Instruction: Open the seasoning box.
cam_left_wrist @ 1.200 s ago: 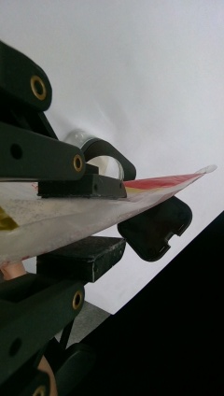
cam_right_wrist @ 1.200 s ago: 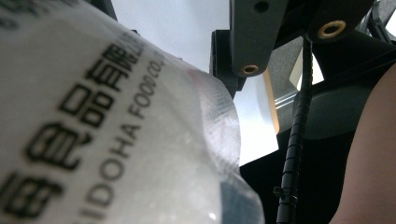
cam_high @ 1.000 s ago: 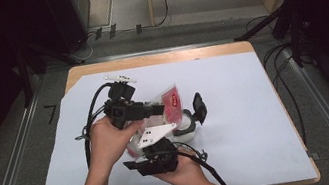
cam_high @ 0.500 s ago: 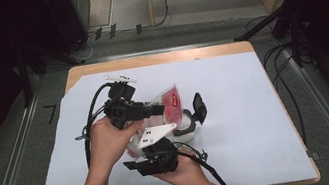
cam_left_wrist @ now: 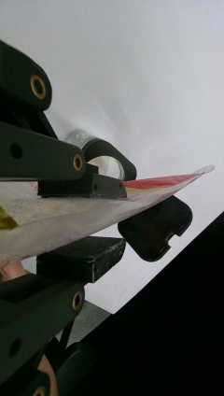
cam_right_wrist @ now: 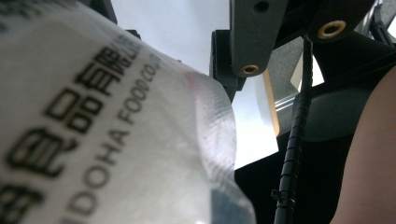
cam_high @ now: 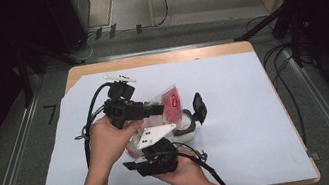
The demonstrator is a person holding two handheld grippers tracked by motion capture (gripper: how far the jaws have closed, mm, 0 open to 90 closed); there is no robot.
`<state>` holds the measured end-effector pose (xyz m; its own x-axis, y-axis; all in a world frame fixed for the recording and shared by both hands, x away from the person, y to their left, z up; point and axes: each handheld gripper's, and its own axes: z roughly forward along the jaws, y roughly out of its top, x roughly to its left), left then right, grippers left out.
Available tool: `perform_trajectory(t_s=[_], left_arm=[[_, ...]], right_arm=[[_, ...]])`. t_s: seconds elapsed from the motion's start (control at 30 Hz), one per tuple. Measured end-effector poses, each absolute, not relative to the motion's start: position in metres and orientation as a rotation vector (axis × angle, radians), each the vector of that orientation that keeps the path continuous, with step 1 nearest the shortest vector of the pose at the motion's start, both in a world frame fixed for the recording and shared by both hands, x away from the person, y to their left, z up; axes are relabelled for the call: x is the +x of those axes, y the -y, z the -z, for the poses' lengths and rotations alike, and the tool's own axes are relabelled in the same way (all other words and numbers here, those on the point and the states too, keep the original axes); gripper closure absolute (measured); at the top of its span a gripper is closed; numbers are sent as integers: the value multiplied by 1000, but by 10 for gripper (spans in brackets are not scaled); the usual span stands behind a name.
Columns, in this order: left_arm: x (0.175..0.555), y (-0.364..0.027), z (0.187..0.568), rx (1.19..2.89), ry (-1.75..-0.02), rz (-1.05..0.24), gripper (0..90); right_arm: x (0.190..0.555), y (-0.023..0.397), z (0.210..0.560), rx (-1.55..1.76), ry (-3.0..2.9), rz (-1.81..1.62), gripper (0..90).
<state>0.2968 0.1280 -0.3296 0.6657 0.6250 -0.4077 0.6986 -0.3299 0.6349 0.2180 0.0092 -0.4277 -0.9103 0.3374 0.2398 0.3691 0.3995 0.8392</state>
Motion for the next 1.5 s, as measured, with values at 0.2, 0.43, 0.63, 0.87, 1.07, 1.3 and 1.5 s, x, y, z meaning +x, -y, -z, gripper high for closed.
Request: perform_trajectory(t_s=[0.2,0.43,0.63,0.87,1.07,1.3,1.5], left_arm=[[297,-128,330,2046,-1021,113,702],[297,-127,329,2050,-1020,111,704],[297,-128,328,2045,-1017,106,703],[296,-127,328,2044,-1018,102,702],[296,-128,328,2044,-1018,102,703],[296,-127,328,2041,-1017,100,703],[296,-127,328,2033,-1015,95,703]], right_arm=[[218,-9,428,-659,2601,1575,633],[218,-9,427,-665,2592,1577,633],[217,-10,427,-666,2590,1584,634],[217,-10,427,-668,2588,1587,634],[217,-10,427,-666,2590,1588,634],[217,-10,427,-660,2595,1590,634],[218,-10,428,-654,2599,1592,635]])
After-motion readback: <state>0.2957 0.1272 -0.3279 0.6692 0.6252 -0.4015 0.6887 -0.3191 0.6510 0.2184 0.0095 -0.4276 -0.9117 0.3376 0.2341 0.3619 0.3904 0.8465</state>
